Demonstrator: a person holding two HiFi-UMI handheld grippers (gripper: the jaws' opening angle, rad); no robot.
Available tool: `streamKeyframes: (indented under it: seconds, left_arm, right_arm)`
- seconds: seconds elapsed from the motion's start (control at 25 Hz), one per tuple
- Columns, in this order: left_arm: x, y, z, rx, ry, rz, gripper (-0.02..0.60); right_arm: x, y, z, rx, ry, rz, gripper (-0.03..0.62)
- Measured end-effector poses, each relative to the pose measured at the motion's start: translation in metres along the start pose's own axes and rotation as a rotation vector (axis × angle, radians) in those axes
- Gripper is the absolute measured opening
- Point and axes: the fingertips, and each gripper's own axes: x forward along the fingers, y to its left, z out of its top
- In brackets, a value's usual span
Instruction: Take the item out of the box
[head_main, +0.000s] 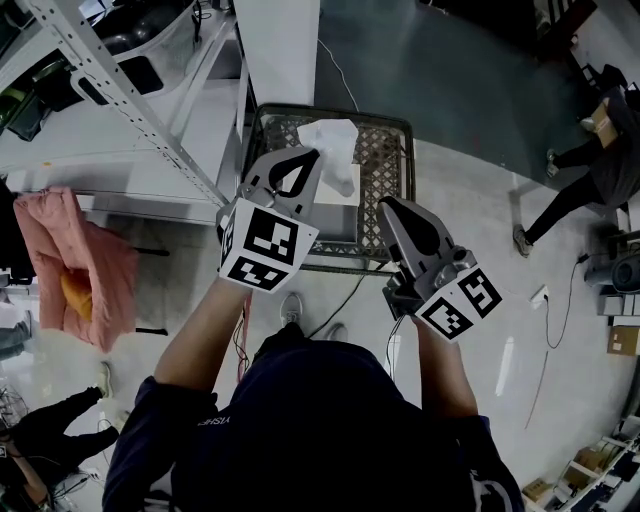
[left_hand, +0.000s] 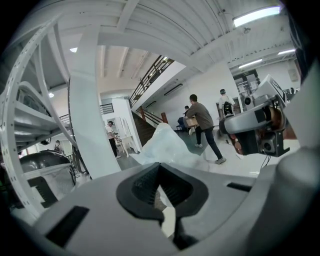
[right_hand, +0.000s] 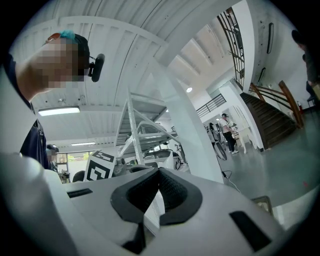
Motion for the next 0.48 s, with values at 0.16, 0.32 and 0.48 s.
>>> streamKeyframes:
  seconds: [0.16, 0.32, 0.48]
  left_arm:
    - [0.0003, -0.0012, -0.0008, -0.002, -0.001, -0.003, 0.006]
    - [0.0012, 0.0, -0.0045, -0.01, 0.001, -0.006, 0.006]
    - [0.0006, 0.001, -0.0083, -0.014, 0.008, -0.007, 0.006]
  right_arm:
    - [-0.001, -0.0001, -0.0004, 0.0, 0.001, 0.0, 0.023]
    - [0.0004, -0.0002, -0.0012, 0.007, 0.003, 0.002, 0.023]
    - [0.0016, 0.0002, -0.0023, 0.007, 0.007, 0.001, 0.023]
